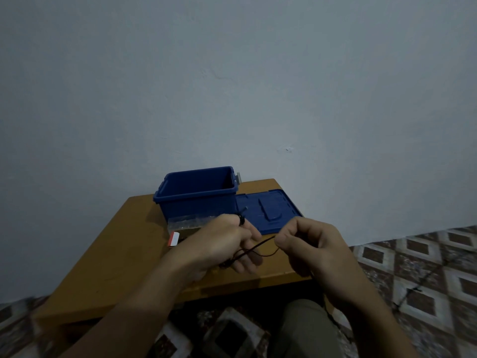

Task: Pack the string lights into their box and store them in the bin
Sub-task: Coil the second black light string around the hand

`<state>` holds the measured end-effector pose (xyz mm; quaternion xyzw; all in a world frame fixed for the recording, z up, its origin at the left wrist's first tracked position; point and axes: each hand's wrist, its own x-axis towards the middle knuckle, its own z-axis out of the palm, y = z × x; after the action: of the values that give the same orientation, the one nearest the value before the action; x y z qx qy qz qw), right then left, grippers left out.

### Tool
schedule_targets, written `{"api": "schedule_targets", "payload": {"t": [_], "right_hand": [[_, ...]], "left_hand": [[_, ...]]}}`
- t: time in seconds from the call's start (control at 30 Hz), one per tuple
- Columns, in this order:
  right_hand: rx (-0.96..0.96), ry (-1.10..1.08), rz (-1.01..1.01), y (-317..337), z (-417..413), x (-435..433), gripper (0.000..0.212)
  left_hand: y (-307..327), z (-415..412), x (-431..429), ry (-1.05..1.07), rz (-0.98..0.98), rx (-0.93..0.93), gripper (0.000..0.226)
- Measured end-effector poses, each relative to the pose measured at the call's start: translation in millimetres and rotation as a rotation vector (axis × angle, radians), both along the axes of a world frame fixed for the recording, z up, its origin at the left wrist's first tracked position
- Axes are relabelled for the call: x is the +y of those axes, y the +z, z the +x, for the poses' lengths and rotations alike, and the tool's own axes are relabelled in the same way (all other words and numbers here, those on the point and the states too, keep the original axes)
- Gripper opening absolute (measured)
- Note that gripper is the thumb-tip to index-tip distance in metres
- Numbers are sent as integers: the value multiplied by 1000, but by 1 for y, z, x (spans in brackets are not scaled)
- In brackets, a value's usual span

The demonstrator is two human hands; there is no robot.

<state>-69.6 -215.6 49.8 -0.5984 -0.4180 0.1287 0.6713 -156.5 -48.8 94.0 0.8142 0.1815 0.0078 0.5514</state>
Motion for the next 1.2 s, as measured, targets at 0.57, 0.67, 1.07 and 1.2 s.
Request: {"api": "schedule_targets", "payload": {"t": [0.57, 0.67, 1.07, 1.2], "right_hand": [[-87, -87, 153, 0, -5, 10, 11], [-57, -106, 117, -2, -6, 11, 14], [30, -68, 55, -11, 3, 15, 6], [47, -86, 63, -10, 2, 15, 29]], "left_hand": [[-2, -3, 0, -500, -518, 187, 71], [-3, -1, 4, -607, -737, 141, 66], [-5, -7, 3, -709, -655, -47, 47], [-1, -8, 2, -696, -650, 3, 23]]}}
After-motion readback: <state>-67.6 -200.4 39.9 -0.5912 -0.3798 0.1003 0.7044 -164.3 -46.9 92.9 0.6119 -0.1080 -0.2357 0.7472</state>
